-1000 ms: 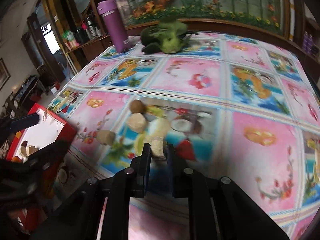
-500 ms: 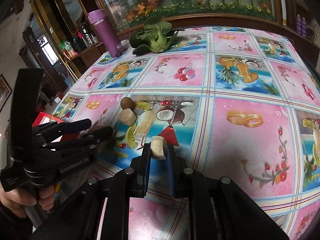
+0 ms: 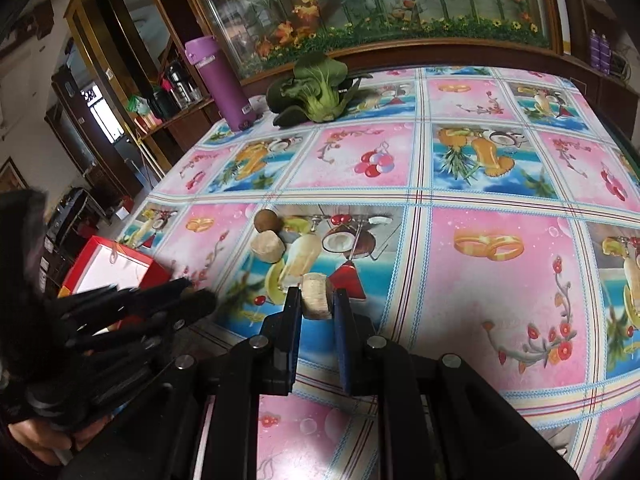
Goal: Organize fruits
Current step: 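Grasp a beige cube with the right tool while the left grasps a beige pastry, then carry the beige cube and pastry into the tray and open both tools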
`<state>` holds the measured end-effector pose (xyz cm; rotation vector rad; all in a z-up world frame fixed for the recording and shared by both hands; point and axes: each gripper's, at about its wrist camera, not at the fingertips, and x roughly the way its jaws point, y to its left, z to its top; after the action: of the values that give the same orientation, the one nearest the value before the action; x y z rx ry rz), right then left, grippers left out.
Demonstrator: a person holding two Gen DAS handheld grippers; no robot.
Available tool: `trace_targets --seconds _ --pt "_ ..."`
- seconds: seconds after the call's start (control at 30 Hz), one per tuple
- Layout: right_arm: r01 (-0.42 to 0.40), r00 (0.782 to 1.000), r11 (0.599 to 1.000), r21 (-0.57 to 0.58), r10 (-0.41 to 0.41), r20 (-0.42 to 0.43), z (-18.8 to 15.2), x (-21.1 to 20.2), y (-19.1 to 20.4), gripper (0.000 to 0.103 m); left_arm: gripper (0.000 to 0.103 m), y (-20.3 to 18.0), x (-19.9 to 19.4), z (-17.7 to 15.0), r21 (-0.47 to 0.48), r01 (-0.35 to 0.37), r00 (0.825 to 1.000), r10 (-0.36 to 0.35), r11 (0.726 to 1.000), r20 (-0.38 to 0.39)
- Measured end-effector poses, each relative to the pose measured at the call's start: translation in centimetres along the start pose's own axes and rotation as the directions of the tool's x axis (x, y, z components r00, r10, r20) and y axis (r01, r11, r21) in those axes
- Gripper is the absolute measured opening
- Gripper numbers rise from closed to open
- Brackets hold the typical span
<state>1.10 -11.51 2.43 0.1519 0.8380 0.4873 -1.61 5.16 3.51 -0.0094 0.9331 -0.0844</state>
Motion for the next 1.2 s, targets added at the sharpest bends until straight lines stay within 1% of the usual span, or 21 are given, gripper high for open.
trace_targets --seconds 0.07,0.2,0.23,0.33,0.47,0.53,0.6,0.63,0.7,0.73,0.8,0.87,0.93,0.97,1.0,1.03,1.07,1.17,1.2 --pt "-0.02 1.0 1.0 0.007 0.02 0.024 -0.2 -0.7 0.2 0.014 0.027 0.2 -2.2 -0.7 -0.012 0.005 0.999 -0.005 1.0 0.039" --pt "-0.066 0.996 0.998 0.0 0.066 0.058 -0.6 -1.9 1.4 0.014 0.027 0.9 -6.1 -2.1 -0.022 -0.023 0.993 0.026 0.999 0.116" --pt "-0.06 0.996 0.998 -0.014 0.061 0.064 -0.8 -2.1 1.9 0.014 0.027 1.2 -6.7 -2.4 -0.03 -0.027 0.992 0.03 0.999 0.126" --pt "0.034 0.996 0.997 -0.063 -0.029 0.087 -1.1 -2.6 2.6 0.014 0.027 2.1 -8.7 -3.5 -0.054 -0.047 0.987 0.054 0.997 0.149" --pt "0.095 0.994 0.995 -0.04 -0.092 0.06 -0.9 -2.3 0.6 0.016 0.027 2.2 -10.1 -4.8 -0.045 -0.021 0.986 0.028 0.999 0.166" --pt "0.11 0.993 0.993 -0.039 -0.108 0.04 -0.9 -2.0 -0.1 0.016 0.027 2.2 -10.2 -5.1 -0.048 0.002 0.986 0.007 0.999 0.168" --pt "0.116 0.993 0.991 -0.066 -0.117 -0.018 -0.8 -1.0 0.0 0.018 0.027 2.1 -10.0 -5.1 -0.048 0.017 0.986 -0.009 0.999 0.165" --pt "0.128 0.991 0.99 -0.065 -0.129 -0.026 -0.9 -0.7 0.0 0.018 0.027 2.0 -10.0 -5.3 -0.047 0.023 0.987 -0.015 0.999 0.161" --pt "0.113 0.993 0.992 -0.055 -0.114 -0.015 -0.9 -0.6 0.0 0.019 0.027 1.8 -9.9 -5.3 -0.043 0.03 0.987 -0.023 0.999 0.162" --pt "0.102 0.995 0.993 -0.06 -0.103 -0.016 -0.9 -0.5 0.2 0.021 0.027 1.8 -9.9 -5.4 -0.04 0.034 0.987 -0.027 0.999 0.16" --pt "0.107 0.994 0.991 -0.086 -0.109 -0.022 -0.6 0.1 1.1 0.038 0.027 1.8 -10.0 -5.4 -0.042 0.035 0.986 -0.027 0.999 0.162" --pt "0.1 0.995 0.989 -0.105 -0.102 -0.011 -0.4 0.6 2.0 0.04 0.027 1.8 -10.1 -5.4 -0.042 0.03 0.986 -0.022 0.999 0.166" --pt "0.132 0.991 0.983 -0.125 -0.132 0.008 -0.2 1.3 2.8 0.04 0.027 1.8 -10.1 -5.4 -0.04 0.025 0.985 -0.018 0.999 0.169" --pt "0.165 0.986 0.977 -0.138 -0.166 0.003 -0.2 2.0 3.2 0.039 0.027 1.9 -10.2 -5.4 -0.041 0.022 0.985 -0.015 0.999 0.17" --pt "0.173 0.984 0.975 -0.141 -0.176 -0.009 -0.2 2.5 3.3 0.026 0.027 1.9 -10.3 -5.4 -0.042 0.017 0.985 -0.01 0.999 0.173" --pt "0.194 0.98 0.971 -0.142 -0.199 -0.022 -0.3 3.1 3.3 0.024 0.027 2.0 -10.4 -5.5 -0.042 0.01 0.984 -0.002 0.999 0.18" --pt "0.217 0.974 0.966 -0.139 -0.224 -0.035 -0.4 3.5 3.2 0.013 0.027 2.0 -10.6 -5.5 -0.04 -0.002 0.982 0.009 0.999 0.19" --pt "0.2 0.979 0.976 -0.092 -0.204 -0.032 -0.5 3.0 2.7 0.013 0.027 2.6 -11.0 -5.5 -0.051 -0.023 0.978 0.033 0.998 0.205" --pt "0.18 0.983 0.981 -0.068 -0.182 -0.036 -0.5 2.7 2.7 0.013 0.027 2.9 -11.2 -5.6 -0.059 -0.03 0.976 0.042 0.998 0.212"
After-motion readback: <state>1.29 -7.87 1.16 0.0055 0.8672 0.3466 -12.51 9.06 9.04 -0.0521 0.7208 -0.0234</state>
